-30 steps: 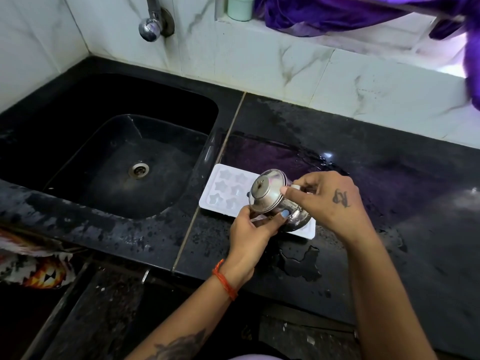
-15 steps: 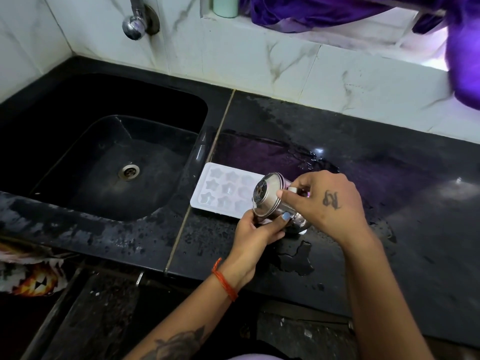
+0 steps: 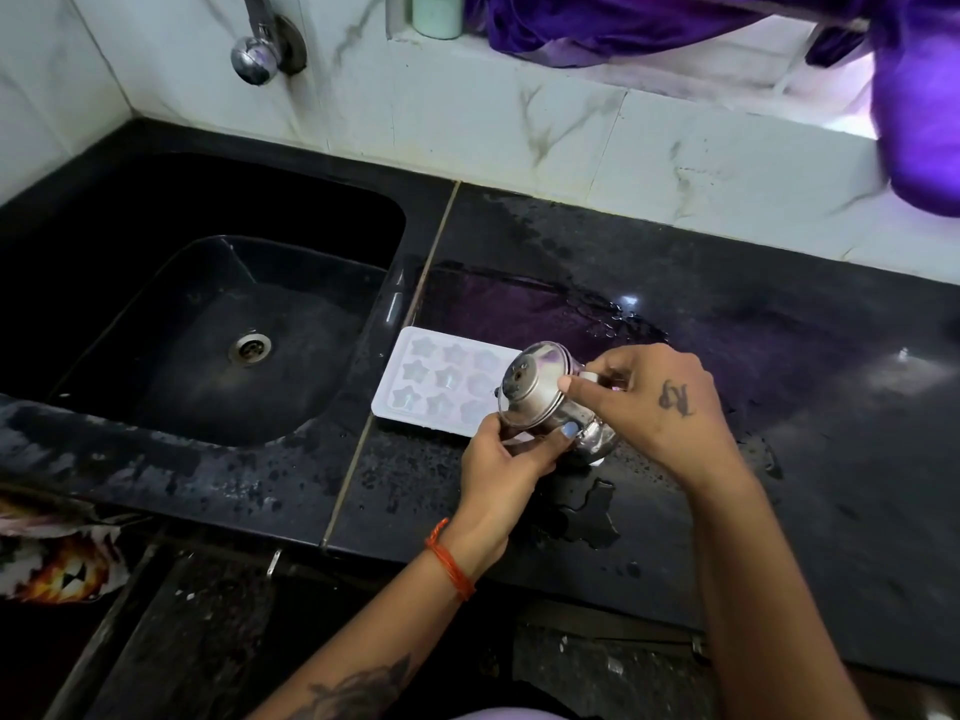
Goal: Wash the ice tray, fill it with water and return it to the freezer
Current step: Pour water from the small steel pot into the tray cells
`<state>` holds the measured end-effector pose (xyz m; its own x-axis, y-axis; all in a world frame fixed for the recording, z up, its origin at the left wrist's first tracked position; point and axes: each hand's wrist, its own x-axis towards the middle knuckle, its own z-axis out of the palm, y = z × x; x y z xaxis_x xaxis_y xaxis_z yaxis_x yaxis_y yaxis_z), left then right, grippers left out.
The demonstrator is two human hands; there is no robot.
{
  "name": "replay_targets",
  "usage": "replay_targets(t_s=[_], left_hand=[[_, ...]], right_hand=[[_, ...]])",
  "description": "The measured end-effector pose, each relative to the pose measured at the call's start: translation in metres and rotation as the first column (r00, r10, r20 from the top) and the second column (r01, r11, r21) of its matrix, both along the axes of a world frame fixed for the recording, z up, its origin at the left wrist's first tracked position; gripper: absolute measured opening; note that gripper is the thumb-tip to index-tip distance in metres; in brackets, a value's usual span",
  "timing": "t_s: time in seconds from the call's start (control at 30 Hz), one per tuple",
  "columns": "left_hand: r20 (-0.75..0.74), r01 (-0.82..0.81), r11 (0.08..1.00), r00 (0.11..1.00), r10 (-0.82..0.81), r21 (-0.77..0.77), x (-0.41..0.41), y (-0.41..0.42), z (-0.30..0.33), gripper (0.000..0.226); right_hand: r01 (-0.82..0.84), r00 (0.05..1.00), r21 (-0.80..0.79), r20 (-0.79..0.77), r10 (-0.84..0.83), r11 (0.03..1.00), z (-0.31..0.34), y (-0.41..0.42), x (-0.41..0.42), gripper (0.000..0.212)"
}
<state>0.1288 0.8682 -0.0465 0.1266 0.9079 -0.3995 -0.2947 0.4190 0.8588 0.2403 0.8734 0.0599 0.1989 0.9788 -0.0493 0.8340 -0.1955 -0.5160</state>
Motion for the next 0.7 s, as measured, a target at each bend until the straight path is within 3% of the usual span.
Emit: replay_targets(t_s=[0.17,0.4,0.7], left_hand=[[0.000,0.022,1.000,1.000,-0.022,0.020,0.004,0.001,0.002,0.042],[0.116,0.098,0.993,0.989,-0.090,-0.069,0.012,-0.002,0.002,0.044],[0.174,0.185,0.977,0.971,-0.165,-0.107,0.015,-0.003,0.002,0.034]], right_hand=[[0.026,0.999,0.014,-0.029,-0.026,1.000,0.001,-0.002,0.006,0.022],[0.033,0.993,0.000,0.114,-0.033,0.999,0.003,-0.006,0.009,0.038],[0.012,0.977,-0.037,0.215,-0.003,0.999,0.004,-0.006,0.009,0.032]])
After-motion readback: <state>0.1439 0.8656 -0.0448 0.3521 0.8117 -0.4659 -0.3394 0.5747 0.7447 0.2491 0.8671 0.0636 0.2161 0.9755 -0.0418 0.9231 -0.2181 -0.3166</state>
